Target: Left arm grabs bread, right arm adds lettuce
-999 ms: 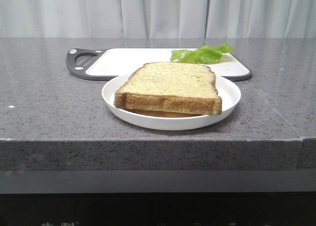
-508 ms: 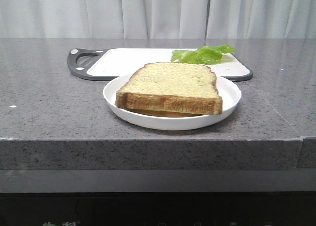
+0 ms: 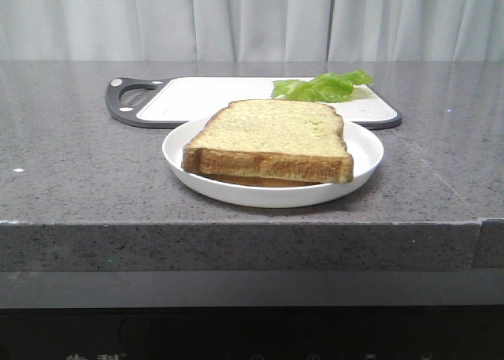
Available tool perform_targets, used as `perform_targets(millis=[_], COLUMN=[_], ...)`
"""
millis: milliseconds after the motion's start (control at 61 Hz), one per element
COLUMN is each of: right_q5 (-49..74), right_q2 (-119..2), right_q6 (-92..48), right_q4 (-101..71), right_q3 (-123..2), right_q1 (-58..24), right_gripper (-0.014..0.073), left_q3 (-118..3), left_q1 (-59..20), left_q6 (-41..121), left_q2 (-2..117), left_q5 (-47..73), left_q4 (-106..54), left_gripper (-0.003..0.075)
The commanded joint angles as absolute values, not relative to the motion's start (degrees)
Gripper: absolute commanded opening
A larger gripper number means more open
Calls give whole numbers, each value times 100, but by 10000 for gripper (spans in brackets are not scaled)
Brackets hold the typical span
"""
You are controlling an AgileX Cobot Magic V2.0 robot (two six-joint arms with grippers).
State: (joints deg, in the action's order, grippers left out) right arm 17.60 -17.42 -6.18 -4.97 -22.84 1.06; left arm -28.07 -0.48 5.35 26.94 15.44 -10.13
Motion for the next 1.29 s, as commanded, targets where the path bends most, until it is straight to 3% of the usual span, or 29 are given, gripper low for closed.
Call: perform_targets(millis=[0,295,524,688,868,1098,1278], right_q5=[1324,1349,1405,1410,1415,1415,1415], right_q2=[-1842,-1842,-1842,-1842,-1842,-1842,-1842], right_q6=[-641,-641,-641,-641,-641,-641,-641], right_q4=[-431,-431,-431,-431,-431,-431,-431], right_q3=[-2495,-2495,-2495,-2495,-2495,-2495,-2495], right_q1=[144,144,144,144,144,144,144], right_gripper=[654,653,653,653,653,653,653], left_q3=[-3065,-4426,-5171,-5805,-6665,-7451,-7614], left_q1=[-79,-969,-2232,-2850,-3068,-3068,-3068], left_q6=[493,1081,1136,1136,1136,1180,1268], left_q2=[2763,4237,5728,6856,7972,8931,9314], left_q5=[993,2857,3002,3220,3833,4383,4548], left_q4=[-1660,-2799,-3054,-3231,-3370,-3607,-3847], left_gripper=[619,612,504,492,487,365,358])
